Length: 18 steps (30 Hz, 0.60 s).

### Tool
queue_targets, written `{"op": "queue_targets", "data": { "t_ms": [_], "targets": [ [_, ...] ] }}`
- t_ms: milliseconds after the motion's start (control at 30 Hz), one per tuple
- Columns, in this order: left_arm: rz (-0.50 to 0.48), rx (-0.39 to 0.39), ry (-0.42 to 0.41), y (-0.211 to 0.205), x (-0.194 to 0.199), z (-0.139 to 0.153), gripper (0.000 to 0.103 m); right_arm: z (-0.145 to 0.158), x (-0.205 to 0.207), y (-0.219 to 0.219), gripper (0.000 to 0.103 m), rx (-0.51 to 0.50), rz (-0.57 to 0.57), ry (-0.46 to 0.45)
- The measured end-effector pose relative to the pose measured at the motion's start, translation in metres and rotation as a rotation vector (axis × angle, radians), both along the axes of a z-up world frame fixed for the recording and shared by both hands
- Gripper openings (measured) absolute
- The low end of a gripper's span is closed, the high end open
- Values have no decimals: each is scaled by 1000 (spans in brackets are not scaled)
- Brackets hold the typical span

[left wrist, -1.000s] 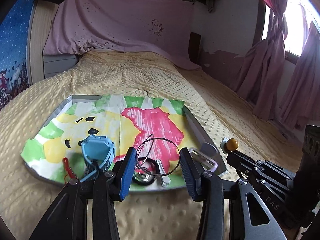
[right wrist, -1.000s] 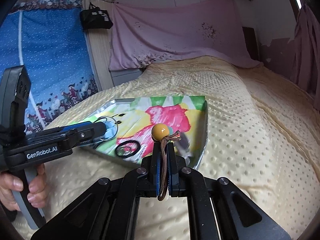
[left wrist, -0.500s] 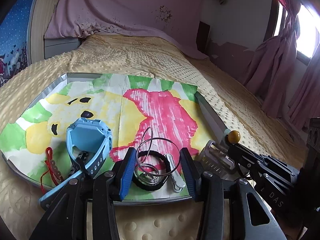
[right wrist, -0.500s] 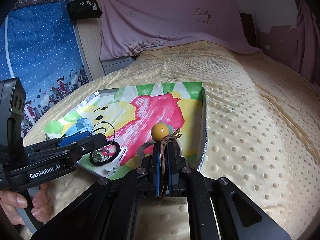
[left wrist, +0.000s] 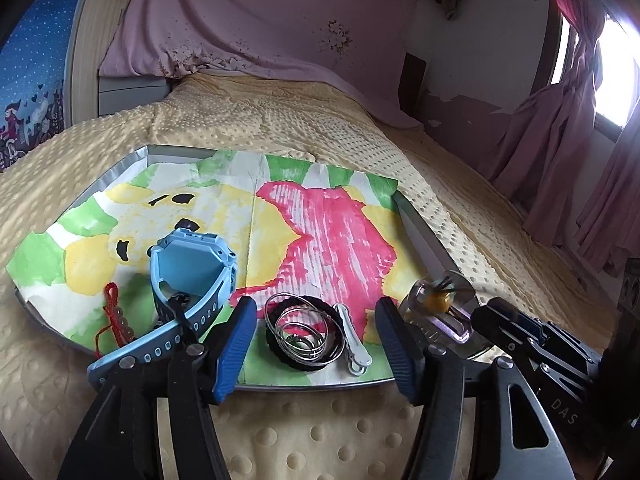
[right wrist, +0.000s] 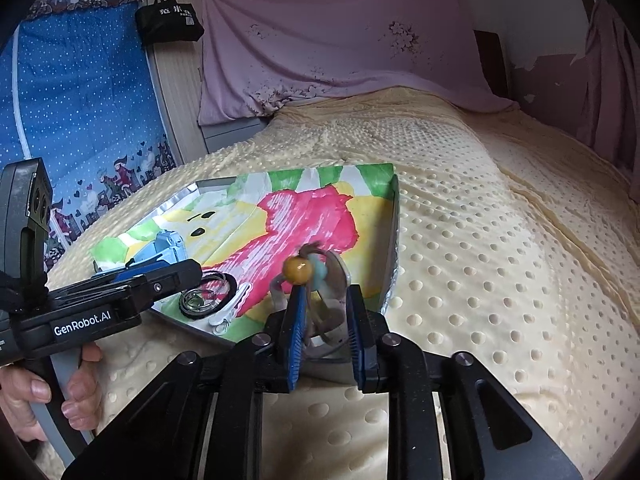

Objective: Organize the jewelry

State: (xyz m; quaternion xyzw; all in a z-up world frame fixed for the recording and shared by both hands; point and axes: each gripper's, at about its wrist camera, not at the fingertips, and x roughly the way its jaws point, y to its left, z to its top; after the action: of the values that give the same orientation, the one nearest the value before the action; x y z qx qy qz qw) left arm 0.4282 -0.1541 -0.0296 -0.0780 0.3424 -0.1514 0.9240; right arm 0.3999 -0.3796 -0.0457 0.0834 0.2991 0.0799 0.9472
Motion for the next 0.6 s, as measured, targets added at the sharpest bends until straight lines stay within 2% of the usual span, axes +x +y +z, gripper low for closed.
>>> {"op": "queue_targets", "data": {
  "t_ms": [67,200,333,400,600],
  "targets": [
    [11,-4,-13,2,-5,3,66,1,-5,-2,32,-1,-7,-10],
    [24,-15,-43,5,-16,11,74,7,-17,-7,35,1,-26,-35],
    [39,-19,-87,8,-35,24,80,14,-32,-12,48,7,-46,-57],
    [49,-14,-109,11,-45,31,90,20,-42,-13,50,13,-49,-73],
    [88,-4,-183,24,-88,53,101,45,-83,-12,70,16,-70,-154]
  ]
}}
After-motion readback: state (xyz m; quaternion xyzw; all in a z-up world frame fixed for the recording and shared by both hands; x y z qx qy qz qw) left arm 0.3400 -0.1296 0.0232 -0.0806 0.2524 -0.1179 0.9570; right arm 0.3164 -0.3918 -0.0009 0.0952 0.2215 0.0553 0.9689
